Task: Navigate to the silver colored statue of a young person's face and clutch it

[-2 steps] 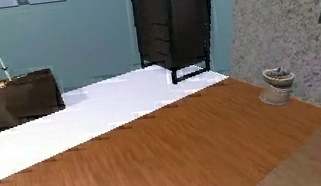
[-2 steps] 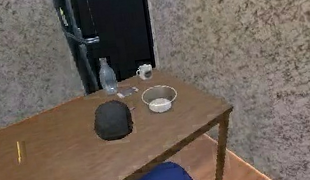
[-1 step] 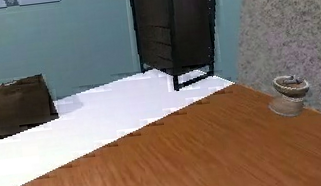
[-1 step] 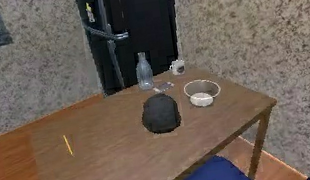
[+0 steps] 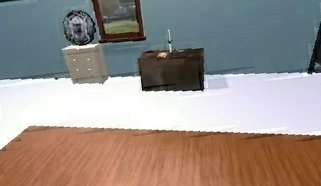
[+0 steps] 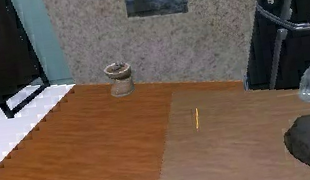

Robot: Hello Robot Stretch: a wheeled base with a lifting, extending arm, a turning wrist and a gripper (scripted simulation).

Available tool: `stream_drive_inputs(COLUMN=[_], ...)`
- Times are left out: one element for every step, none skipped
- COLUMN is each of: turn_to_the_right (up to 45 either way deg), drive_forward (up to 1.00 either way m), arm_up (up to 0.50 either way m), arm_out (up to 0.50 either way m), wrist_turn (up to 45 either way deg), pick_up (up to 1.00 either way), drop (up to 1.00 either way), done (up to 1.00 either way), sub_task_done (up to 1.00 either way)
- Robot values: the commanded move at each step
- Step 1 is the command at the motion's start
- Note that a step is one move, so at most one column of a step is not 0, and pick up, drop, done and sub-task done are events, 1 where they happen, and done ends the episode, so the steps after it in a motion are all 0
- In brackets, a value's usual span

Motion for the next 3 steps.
stream_drive_inputs(turn_to_the_right=[-12.0, 0.0, -45.0], drive_forward=[0.0, 0.3, 0.0], arm_up=[0.0, 0.0, 0.0], arm_out=[0.0, 0.0, 0.0], wrist_turn=[0.0, 0.0, 0.0], pick_up=[0.0, 0.0, 0.0], drop=[0.0, 0.0, 0.0], done=[0.0, 0.0, 0.0], sub_task_done=[0.0, 0.0, 0.0])
